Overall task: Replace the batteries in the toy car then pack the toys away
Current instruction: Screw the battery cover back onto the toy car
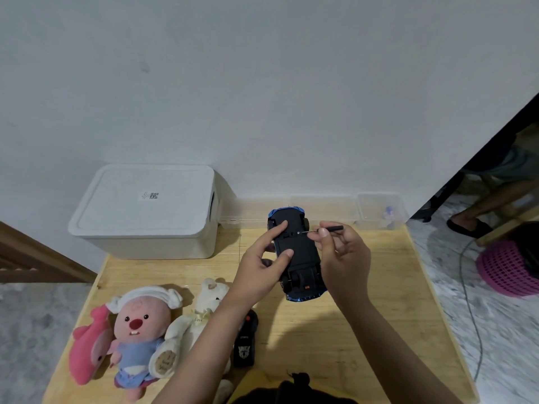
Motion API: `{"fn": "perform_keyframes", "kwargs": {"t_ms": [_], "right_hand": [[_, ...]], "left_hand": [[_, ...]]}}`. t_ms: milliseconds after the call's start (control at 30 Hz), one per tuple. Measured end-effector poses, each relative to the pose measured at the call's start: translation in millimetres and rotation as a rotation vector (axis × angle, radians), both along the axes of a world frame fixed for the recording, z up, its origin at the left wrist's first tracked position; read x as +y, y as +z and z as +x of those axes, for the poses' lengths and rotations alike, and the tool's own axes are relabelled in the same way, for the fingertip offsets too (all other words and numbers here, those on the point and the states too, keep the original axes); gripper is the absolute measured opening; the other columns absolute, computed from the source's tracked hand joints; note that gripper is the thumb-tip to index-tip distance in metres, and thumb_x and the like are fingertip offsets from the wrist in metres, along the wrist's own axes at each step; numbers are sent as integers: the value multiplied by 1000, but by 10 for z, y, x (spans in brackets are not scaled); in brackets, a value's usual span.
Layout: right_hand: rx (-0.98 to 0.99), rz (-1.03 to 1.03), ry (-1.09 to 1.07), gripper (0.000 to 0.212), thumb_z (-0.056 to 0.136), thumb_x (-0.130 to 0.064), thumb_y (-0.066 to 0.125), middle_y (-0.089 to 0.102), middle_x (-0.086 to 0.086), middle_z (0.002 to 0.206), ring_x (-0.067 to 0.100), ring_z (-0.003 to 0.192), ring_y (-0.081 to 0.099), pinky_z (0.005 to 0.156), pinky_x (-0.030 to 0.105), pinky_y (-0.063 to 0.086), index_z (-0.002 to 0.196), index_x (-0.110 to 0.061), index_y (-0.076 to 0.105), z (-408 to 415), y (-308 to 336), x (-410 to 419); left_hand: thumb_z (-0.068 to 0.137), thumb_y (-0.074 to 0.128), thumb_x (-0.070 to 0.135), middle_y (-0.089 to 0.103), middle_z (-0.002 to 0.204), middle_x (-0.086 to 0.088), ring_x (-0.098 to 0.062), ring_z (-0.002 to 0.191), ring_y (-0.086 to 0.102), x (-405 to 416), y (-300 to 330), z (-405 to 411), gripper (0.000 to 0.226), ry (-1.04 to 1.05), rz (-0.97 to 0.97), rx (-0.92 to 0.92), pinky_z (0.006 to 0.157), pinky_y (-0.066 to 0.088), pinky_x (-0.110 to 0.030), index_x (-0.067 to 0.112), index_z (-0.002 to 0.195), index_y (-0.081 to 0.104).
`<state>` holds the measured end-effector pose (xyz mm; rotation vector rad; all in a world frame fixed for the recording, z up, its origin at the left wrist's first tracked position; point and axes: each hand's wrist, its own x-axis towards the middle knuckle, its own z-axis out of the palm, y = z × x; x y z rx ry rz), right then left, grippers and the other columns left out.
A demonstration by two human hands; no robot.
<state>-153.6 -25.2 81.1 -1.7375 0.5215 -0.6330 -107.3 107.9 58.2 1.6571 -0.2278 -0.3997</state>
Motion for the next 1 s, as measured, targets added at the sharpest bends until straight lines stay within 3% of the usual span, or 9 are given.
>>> {"fn": "perform_keyframes", "kwargs": {"t_ms": [267, 567, 867, 1000], "right_hand": [[15, -13, 15, 11, 90, -9, 59, 74, -6, 75, 8, 84, 71, 83, 46, 55, 89, -19, 63, 3, 16, 1], [8, 18, 40, 15, 90, -8, 58, 75, -5, 75, 9, 83, 71, 82, 45, 56, 86, -22, 63, 4, 36, 8], [0, 38, 54, 13, 90, -6, 57, 74, -4, 77, 9, 83, 71, 82, 42, 57, 88, -17, 64, 13, 38, 5], [1, 19, 60, 13, 90, -6, 57, 73, -3, 79, 10, 84, 71, 82, 44, 56, 88, -17, 64, 22, 22, -4]], "left_hand": [[89, 63, 10, 60, 99, 14, -18, 81, 61, -2, 22, -11, 52, 10, -15, -36, 71, 59, -45, 48, 122, 54], [89, 63, 10, 60, 100, 16, -11, 72, 58, 11, 32, -21, 51, 21, -7, -58, 70, 57, -43, 48, 122, 53], [89, 63, 13, 59, 95, 15, -15, 61, 51, 22, 42, -22, 51, 19, 2, -53, 65, 54, -38, 48, 125, 53], [89, 63, 14, 60, 97, 16, -21, 61, 49, 25, 35, -27, 51, 21, 9, -43, 67, 54, -45, 49, 125, 53]]}}
